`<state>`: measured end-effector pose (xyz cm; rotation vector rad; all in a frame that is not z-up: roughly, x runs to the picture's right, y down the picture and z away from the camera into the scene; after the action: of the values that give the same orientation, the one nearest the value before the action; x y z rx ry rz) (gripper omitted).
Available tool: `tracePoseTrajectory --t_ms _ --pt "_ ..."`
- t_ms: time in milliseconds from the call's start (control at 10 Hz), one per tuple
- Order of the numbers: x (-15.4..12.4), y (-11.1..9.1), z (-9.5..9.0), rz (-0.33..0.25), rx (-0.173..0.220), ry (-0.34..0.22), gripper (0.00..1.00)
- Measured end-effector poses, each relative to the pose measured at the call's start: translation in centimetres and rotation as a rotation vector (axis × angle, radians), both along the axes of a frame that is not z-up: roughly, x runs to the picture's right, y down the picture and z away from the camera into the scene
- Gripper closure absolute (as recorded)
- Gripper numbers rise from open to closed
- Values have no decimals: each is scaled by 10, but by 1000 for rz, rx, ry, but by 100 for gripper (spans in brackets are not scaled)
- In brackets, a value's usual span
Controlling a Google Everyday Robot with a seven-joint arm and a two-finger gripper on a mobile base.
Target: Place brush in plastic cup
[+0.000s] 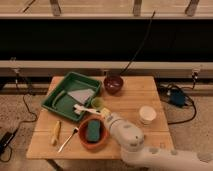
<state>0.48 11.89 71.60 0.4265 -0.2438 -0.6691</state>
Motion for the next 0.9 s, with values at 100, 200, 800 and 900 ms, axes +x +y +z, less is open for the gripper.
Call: tracePoseTrajectory --t_ms 100,200,800,900 --pt "3 -4 0 24 1 -12 100" --pt "4 -10 0 49 4 -28 100" --pt "12 -63 -6 158 64 -108 100" --pt "16 -73 -11 166 82 -113 100"
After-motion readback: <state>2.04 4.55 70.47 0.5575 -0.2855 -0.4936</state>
